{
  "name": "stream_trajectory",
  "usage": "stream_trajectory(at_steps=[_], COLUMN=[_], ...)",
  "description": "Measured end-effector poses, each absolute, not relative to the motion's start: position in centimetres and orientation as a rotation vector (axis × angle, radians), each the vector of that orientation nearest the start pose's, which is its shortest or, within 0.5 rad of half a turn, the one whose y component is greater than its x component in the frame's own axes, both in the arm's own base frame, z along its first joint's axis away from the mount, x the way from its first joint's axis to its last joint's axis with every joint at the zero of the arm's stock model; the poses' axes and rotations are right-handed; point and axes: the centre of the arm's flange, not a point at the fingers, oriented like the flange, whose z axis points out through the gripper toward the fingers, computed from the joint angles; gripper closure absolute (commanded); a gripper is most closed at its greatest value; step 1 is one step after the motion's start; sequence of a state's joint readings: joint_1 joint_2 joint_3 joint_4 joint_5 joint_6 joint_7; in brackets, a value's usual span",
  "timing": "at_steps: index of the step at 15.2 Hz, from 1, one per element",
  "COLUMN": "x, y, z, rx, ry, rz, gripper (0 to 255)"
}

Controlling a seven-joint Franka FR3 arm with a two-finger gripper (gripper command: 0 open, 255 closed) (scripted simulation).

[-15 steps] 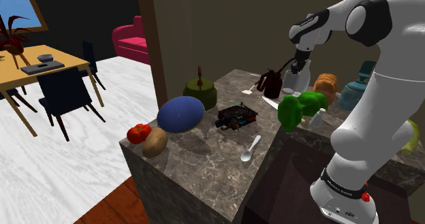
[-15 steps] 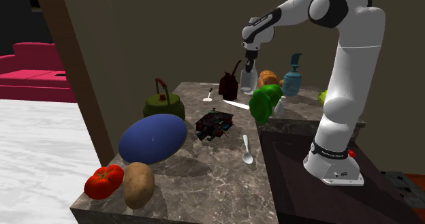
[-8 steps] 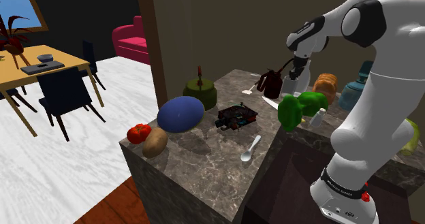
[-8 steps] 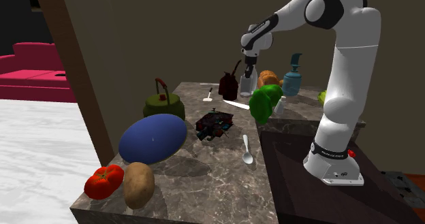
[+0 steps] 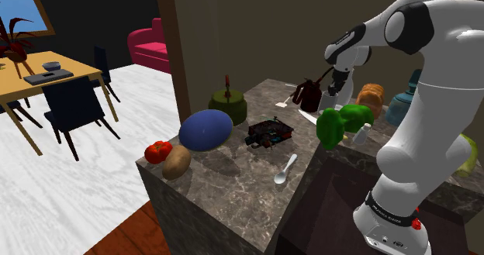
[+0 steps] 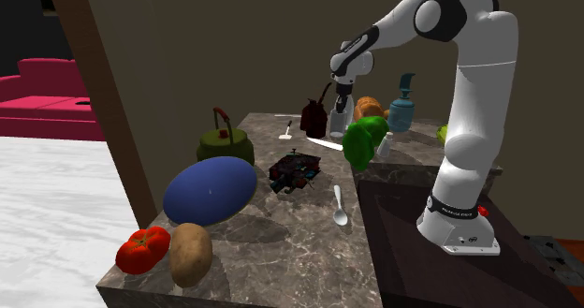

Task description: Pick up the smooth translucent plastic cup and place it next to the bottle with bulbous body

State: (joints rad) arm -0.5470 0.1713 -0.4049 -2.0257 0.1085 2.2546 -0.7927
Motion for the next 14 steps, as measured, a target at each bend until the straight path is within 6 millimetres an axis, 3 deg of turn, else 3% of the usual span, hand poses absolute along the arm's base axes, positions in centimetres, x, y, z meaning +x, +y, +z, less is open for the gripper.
stream_trajectory(at_steps=[3,4,10,14], x=[34.9,34.9,34.9,34.6], y=[-47.4,-47.4,-47.4,-47.2], z=[37.8,37.8,37.8,41.8], rx=[-3.165,-3.165,-3.165,-3.166], ry=[0.345,0.345,0.345,0.345], rz=[-0.099,-0.099,-0.1,-0.102], gripper=[255,0,0,0])
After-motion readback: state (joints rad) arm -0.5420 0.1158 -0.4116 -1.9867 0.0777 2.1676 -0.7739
